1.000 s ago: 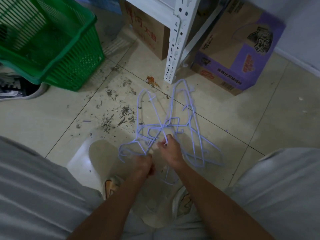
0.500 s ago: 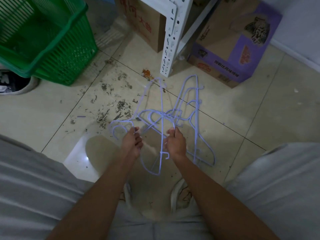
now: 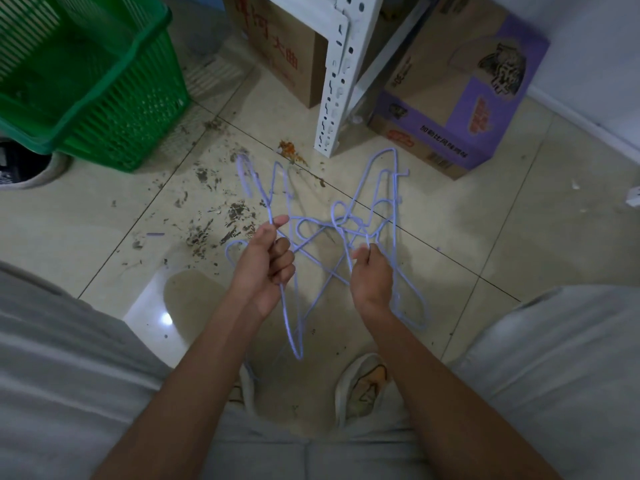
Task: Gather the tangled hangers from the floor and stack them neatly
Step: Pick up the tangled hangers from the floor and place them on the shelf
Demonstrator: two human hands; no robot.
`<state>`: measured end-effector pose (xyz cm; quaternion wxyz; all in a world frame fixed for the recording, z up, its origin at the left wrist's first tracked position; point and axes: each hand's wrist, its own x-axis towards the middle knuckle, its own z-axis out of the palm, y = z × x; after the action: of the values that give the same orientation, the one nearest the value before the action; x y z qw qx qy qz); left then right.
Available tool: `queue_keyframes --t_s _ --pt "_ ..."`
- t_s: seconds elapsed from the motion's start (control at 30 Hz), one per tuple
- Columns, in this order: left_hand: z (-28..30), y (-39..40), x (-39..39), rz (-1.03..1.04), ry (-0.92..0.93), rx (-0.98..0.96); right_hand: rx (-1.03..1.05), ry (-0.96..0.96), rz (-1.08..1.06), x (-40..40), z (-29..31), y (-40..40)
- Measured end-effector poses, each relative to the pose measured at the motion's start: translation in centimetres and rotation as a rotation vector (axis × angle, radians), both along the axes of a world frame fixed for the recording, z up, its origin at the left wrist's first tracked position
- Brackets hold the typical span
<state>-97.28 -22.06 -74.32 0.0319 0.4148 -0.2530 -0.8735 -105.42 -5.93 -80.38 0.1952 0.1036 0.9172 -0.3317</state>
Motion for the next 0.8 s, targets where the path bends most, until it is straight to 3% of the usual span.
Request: queue_keyframes --t_s 0.17,0.33,0.5,0.67,0.8 --pt "1.4 0.9 0.9 -0.018 0.046 -0.038 -0.142 -0.022 -0.108 0.0 2.2 0.2" --pt "1.4 1.1 0.5 -0.068 -0.125 -0.204 -0.268 -0.061 -0.210 0.9 3.7 0.2" --pt "0.4 1.8 0.4 -0.059 -0.169 -0.415 -0.359 0.070 -0.208 2.0 4.4 -0.7" --pt "0.1 1.5 -0.2 -0.071 -0.174 -0.541 -0.263 -0.008 -0.125 1.7 5.0 -0.6" --pt "4.6 1.3 0.0 -0.140 -0.237 -0.535 -0.158 -0.169 -0.033 1.0 8.6 -0.1"
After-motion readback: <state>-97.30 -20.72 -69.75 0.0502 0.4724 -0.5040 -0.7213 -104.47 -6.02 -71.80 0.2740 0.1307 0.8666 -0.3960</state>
